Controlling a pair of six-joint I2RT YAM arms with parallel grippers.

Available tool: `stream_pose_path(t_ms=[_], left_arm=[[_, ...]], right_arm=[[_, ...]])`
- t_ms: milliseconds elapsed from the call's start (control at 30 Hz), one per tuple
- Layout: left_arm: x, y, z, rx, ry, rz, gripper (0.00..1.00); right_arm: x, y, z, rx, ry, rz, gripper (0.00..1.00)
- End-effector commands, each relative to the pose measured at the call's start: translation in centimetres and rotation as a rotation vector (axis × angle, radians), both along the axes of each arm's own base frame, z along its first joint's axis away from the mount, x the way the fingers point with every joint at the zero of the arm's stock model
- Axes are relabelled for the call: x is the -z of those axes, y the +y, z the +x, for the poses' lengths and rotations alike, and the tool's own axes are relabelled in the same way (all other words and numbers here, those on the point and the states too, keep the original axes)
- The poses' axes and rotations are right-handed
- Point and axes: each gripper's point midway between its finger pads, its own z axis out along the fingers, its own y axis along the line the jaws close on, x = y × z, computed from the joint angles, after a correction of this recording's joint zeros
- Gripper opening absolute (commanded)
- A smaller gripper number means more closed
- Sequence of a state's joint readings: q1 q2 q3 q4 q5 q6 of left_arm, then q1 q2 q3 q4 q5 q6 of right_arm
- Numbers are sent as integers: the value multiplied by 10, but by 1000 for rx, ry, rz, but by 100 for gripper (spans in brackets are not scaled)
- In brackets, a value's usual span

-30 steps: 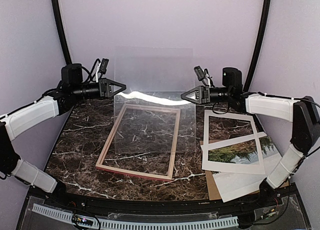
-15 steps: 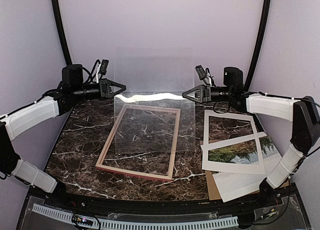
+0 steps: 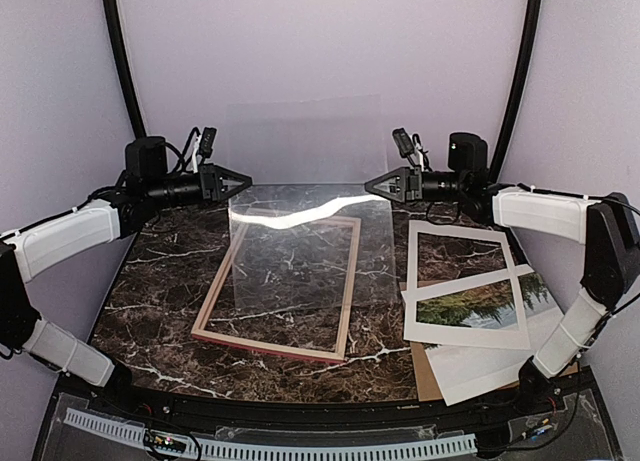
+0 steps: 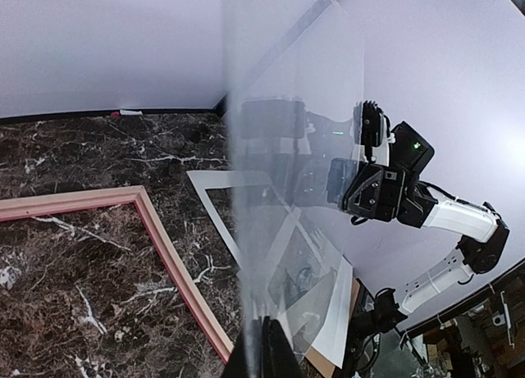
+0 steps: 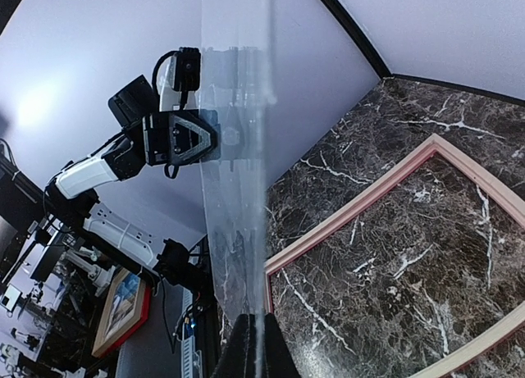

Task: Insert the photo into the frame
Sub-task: Pass from the left arm to the right, then adjust the frame body at the center of the board.

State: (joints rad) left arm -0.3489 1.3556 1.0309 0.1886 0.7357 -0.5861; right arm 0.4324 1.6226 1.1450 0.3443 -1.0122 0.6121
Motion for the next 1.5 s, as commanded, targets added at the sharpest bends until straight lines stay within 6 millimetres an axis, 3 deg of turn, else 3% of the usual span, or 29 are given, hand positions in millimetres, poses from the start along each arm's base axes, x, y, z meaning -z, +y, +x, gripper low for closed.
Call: stream_pose_path(t_ms=[0,100,200,333,467,533,700,867,1100,1300,1467], left_arm=[[-5,2,-4,14,-45,-10,15],[-1,11,-3,-34,-62,35,47],[10,32,12,-159,-57,109,67],[41,73,30,-332,39,220,78],[101,113,40,-454,232,391,83],[140,120,43,-453,331,480,85],[204,123,46,-426,479,586,93],[247,126,48,-411,565,650,93],[265,107,30,-332,617,602,80],[267,82,-8,-277,650,581,68],[267,64,-63,-242,703,561,59]], right_arm=[[-16,-5,14,59,-20,2,0],[-22,-8,13,66,8,-8,0],[-30,-11,9,74,39,-15,0],[-42,-18,6,103,91,-24,0],[-57,-30,6,137,145,7,0],[-66,-38,7,156,164,31,0],[-85,-52,10,188,174,67,0],[-86,-57,10,199,177,70,0],[-83,-61,17,214,186,73,0],[-77,-58,25,216,205,69,0],[-61,-58,30,228,237,45,0]])
